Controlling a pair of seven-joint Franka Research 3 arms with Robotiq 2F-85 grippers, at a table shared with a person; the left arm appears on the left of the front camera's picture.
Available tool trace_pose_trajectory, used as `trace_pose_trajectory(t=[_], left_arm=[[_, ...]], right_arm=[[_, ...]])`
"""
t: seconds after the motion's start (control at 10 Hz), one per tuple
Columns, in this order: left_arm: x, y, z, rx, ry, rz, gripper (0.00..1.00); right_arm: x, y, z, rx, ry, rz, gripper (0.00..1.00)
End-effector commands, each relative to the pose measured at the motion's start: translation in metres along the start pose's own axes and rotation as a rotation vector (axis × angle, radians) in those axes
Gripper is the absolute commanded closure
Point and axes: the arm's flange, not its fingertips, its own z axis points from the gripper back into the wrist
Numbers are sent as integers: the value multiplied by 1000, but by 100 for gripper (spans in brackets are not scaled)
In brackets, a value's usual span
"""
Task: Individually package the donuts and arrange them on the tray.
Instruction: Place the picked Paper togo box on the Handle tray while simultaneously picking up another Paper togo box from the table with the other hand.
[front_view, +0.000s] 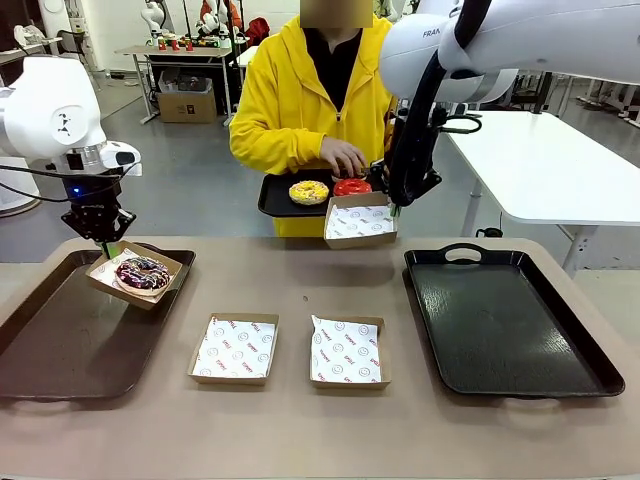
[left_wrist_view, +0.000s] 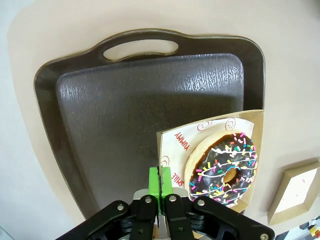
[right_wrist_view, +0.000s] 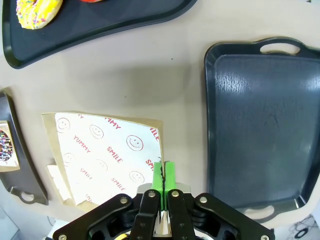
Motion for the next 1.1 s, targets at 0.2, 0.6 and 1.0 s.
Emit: trace_pose_trajectory(t=[0.2, 0.6, 1.0], left_arm=[[21, 9, -20, 9, -24, 42, 99], [22, 11, -23, -13, -23, 23, 37], [16, 12, -18, -49, -26, -7, 38]], right_arm=[[4, -1, 1, -2, 18, 29, 99], [5, 1, 1, 3, 23, 29, 99], [8, 0, 0, 6, 31, 10, 99]])
